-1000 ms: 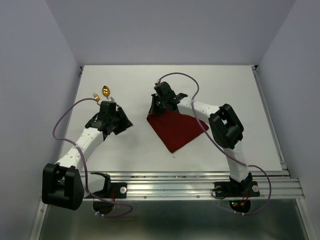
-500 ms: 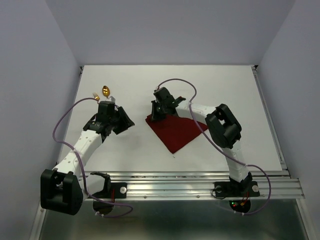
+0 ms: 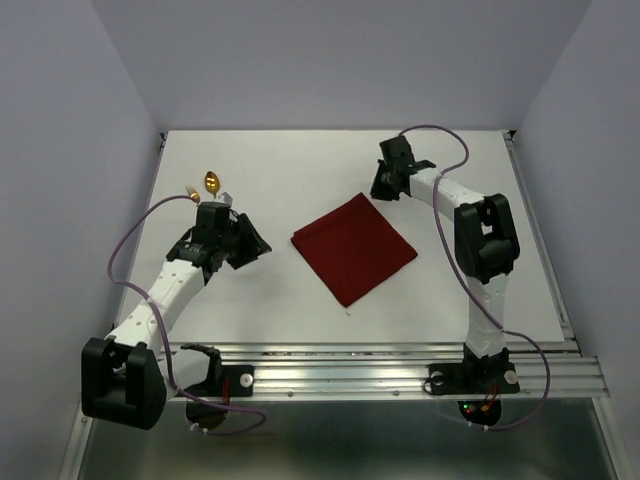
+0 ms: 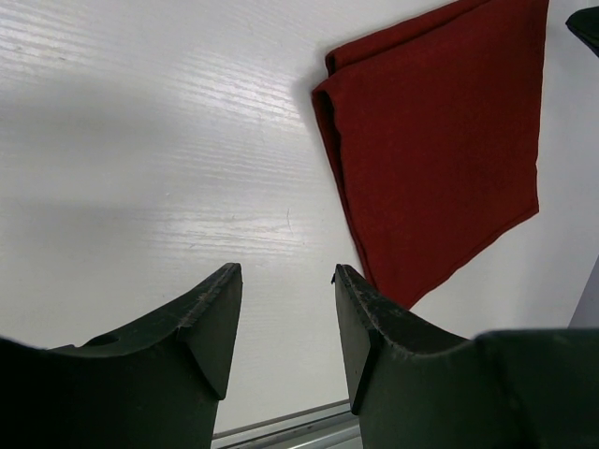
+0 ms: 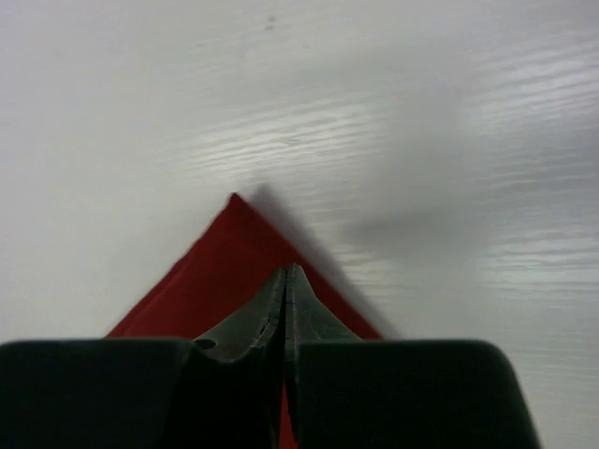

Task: Fold the napkin into a case and place the utensils inside
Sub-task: Move the square-folded napkin to the center of the board, then pick up the top corner of the square-folded napkin from the center of the board.

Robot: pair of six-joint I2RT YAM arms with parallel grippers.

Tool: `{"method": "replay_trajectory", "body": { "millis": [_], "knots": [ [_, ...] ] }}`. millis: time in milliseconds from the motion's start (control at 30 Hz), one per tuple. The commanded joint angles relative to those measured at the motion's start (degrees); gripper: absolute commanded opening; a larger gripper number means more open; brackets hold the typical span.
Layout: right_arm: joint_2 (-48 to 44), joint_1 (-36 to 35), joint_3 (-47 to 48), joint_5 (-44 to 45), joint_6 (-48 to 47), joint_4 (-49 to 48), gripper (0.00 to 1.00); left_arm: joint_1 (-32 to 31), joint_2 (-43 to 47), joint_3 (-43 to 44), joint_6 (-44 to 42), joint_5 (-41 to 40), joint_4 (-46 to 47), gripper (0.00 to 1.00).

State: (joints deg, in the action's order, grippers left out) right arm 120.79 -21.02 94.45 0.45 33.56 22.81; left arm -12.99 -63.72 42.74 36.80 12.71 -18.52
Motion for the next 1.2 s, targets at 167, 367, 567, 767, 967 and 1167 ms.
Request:
{"method": "replay_trajectory", "body": {
  "millis": [167,367,567,767,967,1167],
  "knots": [
    [-3.7,0.01,-7.42,7.82,-1.58,3.65,0.04,0.16,-1.14,0.41,-1.29,0.74,0.5,0.55],
    [-11.0,0.01,-25.06,5.72,3.61,-1.87,0.01,0.16,-4.39,1.47,-1.9,0.65,1.12,0.54],
    [-21.64,-1.4,-41.09,0.61,11.34,-6.64,0.03,0.07,-6.5,1.29,-2.34,0.65,2.61,0.54],
    [-33.05,-5.33,-40.51,11.02,6.02,-1.83,0.05,0.07,-7.38,2.61,-4.36,0.13,2.18,0.55],
    [-33.96,-20.27,-26.79,15.02,-10.88,6.61,0.31,0.16,-6.06,4.01,-5.51,-4.79,-0.81,0.58],
    [-26.93,-35.31,-24.15,15.21,-9.13,7.43,0.38,0.6,-5.62,5.86,-4.45,-7.96,-3.19,0.57]
  ]
}}
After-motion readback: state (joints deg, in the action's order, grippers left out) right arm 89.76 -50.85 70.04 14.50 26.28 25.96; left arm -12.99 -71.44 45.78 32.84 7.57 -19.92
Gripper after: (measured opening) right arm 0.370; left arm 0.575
